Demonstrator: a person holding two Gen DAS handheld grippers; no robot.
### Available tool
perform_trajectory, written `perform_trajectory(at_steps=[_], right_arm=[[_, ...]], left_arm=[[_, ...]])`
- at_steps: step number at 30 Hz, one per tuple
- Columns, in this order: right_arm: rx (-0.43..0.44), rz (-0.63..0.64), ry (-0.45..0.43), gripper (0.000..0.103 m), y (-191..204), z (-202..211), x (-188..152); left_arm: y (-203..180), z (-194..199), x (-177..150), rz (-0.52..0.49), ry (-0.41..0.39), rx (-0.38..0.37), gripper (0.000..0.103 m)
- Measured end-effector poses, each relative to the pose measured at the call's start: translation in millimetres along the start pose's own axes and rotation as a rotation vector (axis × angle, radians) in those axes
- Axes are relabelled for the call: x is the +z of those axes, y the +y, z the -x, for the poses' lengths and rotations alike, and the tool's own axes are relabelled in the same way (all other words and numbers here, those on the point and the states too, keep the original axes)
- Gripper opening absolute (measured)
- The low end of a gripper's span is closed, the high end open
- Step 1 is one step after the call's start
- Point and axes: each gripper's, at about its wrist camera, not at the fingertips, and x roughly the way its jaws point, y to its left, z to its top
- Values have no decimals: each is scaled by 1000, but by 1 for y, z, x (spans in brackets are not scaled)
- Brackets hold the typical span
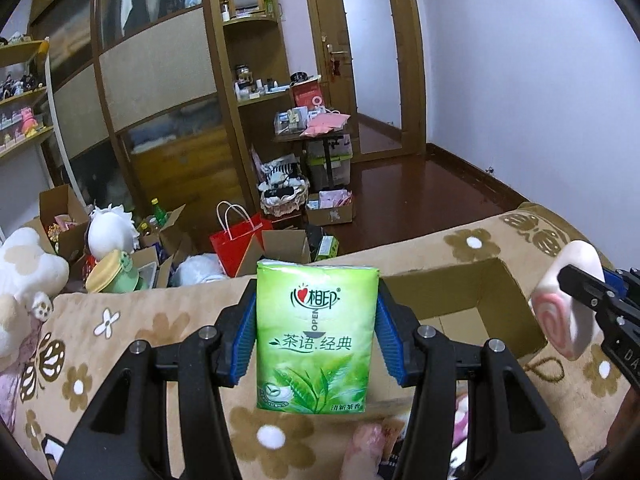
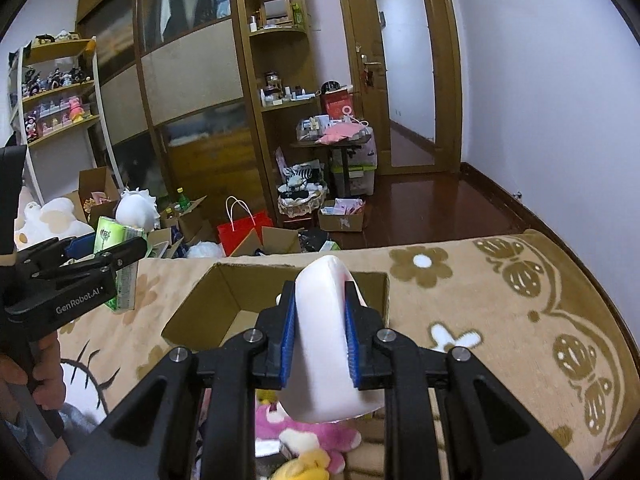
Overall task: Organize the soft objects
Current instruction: 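Lift both items over the box and release them inside with both tools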
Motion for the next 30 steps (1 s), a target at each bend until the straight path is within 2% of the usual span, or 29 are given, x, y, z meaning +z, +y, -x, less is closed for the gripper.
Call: perform_trajectory(at_steps=[4,13,24,30], right_arm=[[5,7,-10,22,2,-11,6],[27,13,2,23,-1,-33,2],[100,16,32,24,-7,-58,-5],[103,28,60,28,-1,-68,-9]], left_arm=[[-8,-14,1,-12,-3,-5,52],[-23,-46,-13,-41,49,-24,52],[-21,-71,-24,-14,106,-33,52],[-22,-79,-25,-11,141,-50,52]])
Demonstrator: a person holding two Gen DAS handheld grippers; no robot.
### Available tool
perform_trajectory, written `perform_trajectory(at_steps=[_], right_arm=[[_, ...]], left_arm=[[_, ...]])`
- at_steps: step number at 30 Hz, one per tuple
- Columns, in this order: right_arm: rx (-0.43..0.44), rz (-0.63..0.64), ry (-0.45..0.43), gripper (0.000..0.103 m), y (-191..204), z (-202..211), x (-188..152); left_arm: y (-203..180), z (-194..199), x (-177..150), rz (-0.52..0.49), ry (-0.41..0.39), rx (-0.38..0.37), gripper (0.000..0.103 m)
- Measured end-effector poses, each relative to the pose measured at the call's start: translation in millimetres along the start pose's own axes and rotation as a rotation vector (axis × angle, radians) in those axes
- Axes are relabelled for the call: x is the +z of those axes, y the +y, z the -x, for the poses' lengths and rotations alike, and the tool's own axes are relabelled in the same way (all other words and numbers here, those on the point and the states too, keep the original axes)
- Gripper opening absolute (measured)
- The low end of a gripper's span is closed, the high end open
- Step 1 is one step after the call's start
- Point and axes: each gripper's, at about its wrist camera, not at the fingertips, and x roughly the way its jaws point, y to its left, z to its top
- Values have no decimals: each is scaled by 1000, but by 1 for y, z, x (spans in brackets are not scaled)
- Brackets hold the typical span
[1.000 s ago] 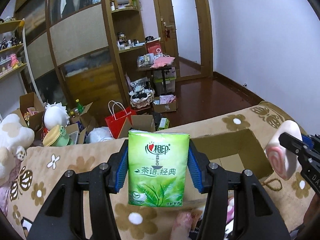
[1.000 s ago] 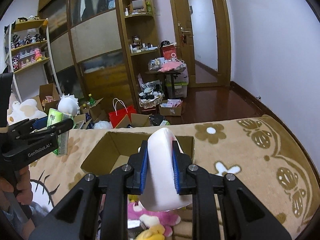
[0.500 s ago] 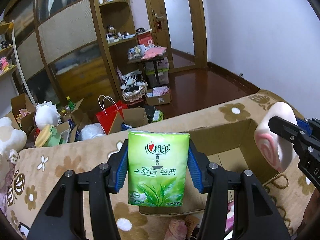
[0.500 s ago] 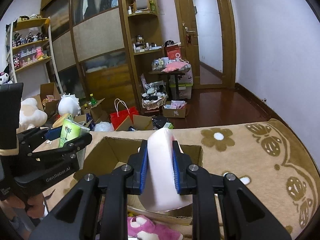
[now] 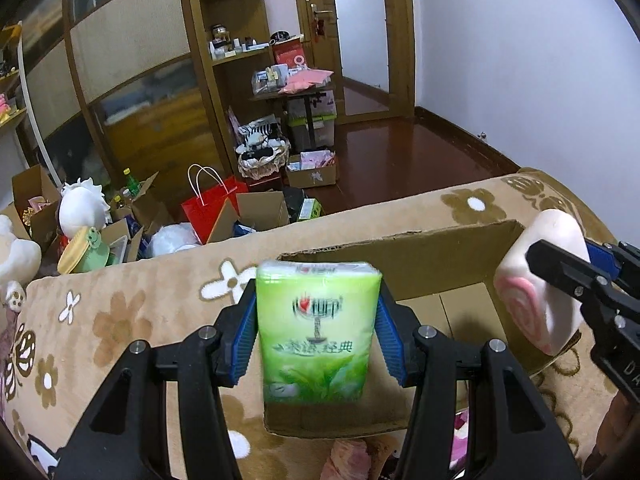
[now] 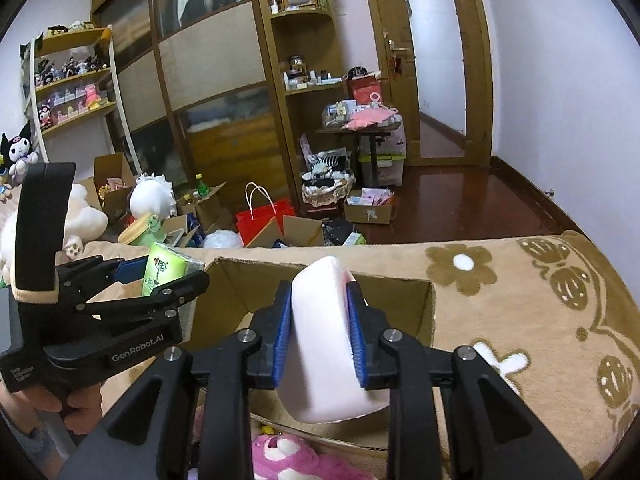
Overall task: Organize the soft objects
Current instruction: 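Lift both items over the box and release them inside with both tools, then withdraw both tools from the box toward the remaining plush items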
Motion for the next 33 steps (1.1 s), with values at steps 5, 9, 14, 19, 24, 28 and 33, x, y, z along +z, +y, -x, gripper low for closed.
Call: perform_trajectory(at_steps=[5,9,14,19,24,28,33], right_arm=[[-4,14,34,32,6,-8,-4],[23,-5,63,34,3,-13,-10],[32,-22,56,43,3,-11,-10],[11,-43,25,75,5,5,-5],[-7,-62,9,103,7,24,-3],[-34,-34,14,103,14,37,-3],[-32,-44,17,103,17,55,-8]], left_arm=[[-3,-3,-5,-13,14,-1,53],[-5,-4,-7,-32,17,15,61],[-6,-5,-11,-35,33,26,69],[-2,4,-14,-23,40,24,81],[1,19,-15,-20,57,9,88],[3,33,-19,-16,61,5,92],[7,53,-26,-13,36,26,101]])
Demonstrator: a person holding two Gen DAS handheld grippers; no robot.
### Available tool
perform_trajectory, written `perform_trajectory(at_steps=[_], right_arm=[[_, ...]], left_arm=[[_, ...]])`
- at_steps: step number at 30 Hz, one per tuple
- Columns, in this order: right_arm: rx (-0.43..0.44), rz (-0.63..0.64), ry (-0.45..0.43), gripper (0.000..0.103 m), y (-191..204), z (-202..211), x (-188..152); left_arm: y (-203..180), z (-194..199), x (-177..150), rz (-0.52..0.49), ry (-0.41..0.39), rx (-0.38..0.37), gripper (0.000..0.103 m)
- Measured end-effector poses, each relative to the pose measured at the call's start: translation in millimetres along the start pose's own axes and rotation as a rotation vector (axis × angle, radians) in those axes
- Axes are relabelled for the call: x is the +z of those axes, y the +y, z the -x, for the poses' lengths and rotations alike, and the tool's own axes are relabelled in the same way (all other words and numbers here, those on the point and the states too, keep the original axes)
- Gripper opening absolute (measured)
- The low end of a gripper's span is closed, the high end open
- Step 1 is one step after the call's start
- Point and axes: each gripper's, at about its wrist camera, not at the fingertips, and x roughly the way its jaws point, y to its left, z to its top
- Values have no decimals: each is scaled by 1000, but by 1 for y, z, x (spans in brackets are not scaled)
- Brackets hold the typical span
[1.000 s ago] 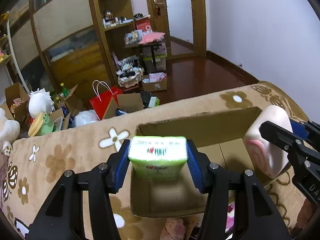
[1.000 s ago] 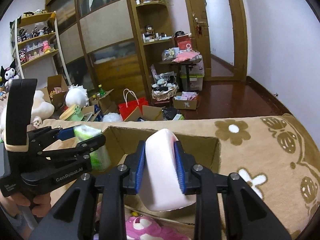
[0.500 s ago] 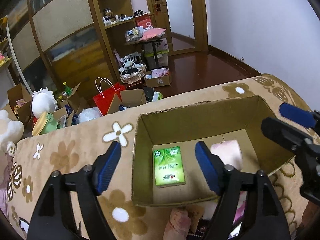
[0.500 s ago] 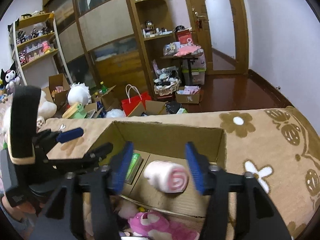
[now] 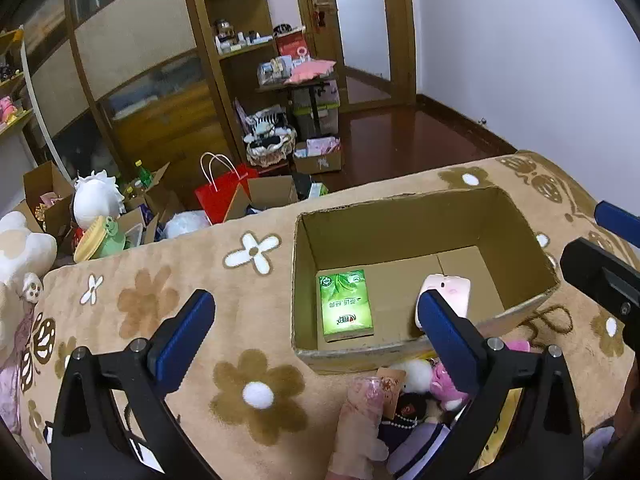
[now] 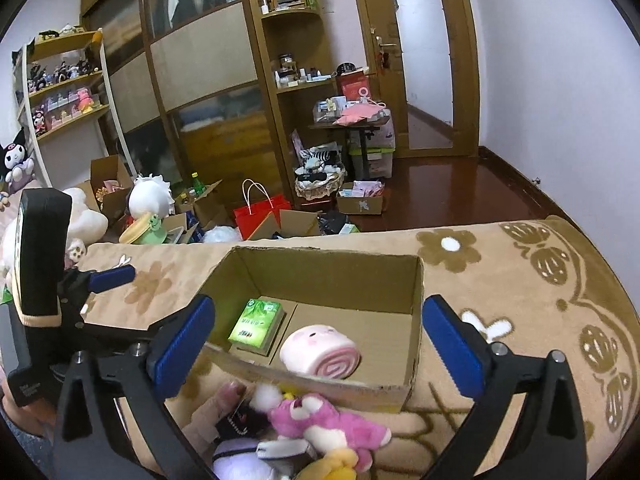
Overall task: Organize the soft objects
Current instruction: 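Withdraw both tools from the box toward the remaining plush items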
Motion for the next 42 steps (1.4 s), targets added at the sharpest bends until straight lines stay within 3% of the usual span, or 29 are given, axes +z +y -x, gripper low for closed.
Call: perform_trajectory(at_steps=[22,34,42], right_arm=[[-33,-98,83,103,-15,55,-44],[-53,-143,168,103,-19,39,-64],[-64,-179,273,103,-26,12,-82]], left_arm=[[10,37,-32,-17,104,-3,101],[3,6,-45,-38,220,-10,101],[2,-24,-57,-43,324,8,101]])
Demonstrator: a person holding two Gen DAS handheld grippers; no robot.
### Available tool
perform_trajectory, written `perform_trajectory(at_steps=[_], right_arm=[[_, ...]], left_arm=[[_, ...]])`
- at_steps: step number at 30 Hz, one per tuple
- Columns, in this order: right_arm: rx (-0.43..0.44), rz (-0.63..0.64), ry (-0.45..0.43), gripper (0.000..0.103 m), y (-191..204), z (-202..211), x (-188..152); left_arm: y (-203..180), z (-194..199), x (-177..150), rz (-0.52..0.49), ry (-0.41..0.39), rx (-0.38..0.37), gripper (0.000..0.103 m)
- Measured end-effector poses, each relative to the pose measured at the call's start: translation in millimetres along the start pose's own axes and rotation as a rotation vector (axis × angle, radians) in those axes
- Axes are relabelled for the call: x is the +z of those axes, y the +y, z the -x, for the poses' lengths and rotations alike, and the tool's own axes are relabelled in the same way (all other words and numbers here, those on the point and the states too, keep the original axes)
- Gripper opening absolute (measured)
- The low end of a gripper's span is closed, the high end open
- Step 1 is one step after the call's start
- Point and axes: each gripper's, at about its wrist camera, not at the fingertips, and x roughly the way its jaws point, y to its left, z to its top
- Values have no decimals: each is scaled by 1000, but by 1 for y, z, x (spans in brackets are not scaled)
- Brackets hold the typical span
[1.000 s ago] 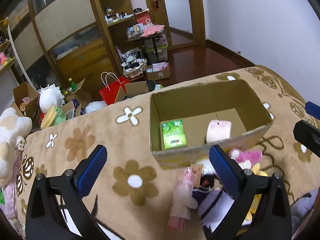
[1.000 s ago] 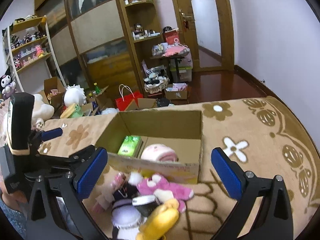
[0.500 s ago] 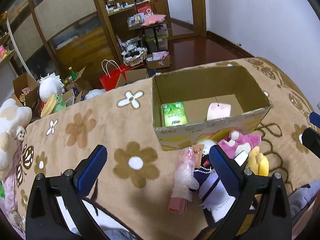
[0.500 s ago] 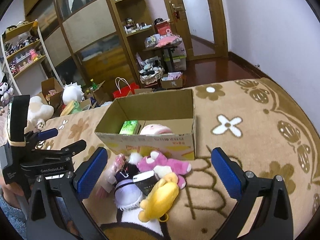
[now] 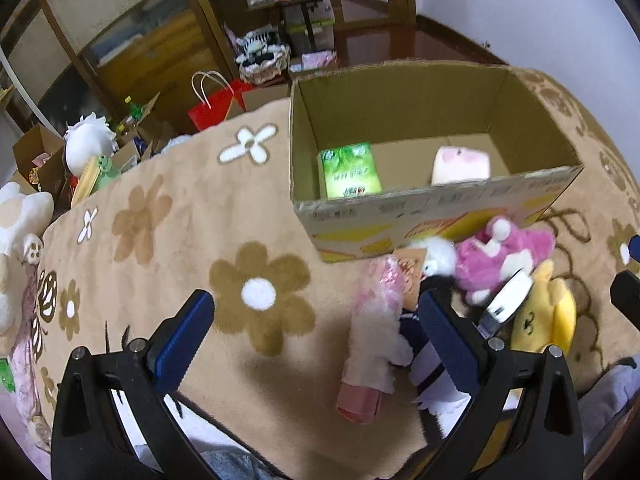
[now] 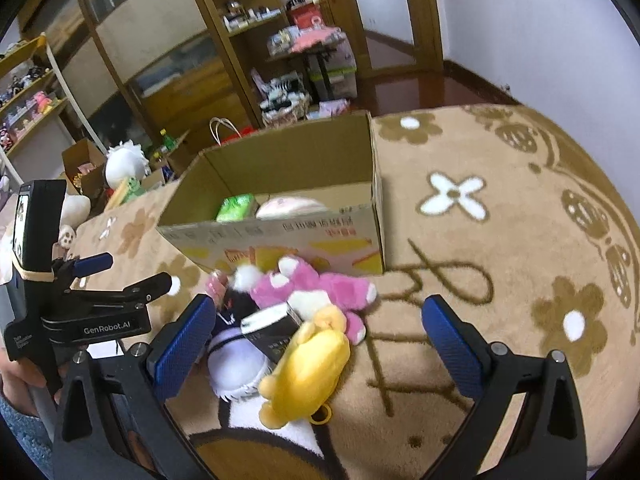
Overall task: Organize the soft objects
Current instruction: 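Withdraw both tools from the box toward the remaining plush items, then grasp the pink plastic-wrapped roll with left tool while right tool grasps the yellow plush dog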
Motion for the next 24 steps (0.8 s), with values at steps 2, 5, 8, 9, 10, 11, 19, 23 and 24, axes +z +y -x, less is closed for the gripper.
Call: perform_trajectory(at_steps=[2,5,8,9,10,11,19,23,24], right_arm=[[-4,-2,35,100,-1,-10,-3],[-3,-11,77,91,-3,-21,-7],[11,-13,142,76,-3,-35,-10],[13,-12,151,75,-3,-38,-11],[14,-14,163,74,-3,-41,-12],[17,-18,177,73,-4,-45,-13],[32,-18,256,56,0,-64,-20],[24,6,279,44,2,-70,-24],[24,9,277,43,3,-70,-24]], left_arm=[[1,-6,-1,-1,19,4,101],[0,-16,-1,-2,46,2,101],[-4,-23,-1,-14,67,-4,101],[-5,-26,-1,-19,72,-3,101],[-7,-29,0,-24,80,-2,101],[-8,-32,0,-30,87,-3,101],[-11,-55,3,-45,146,-16,101],[-14,-69,2,-43,192,-51,99],[-14,-71,2,-46,198,-51,88]])
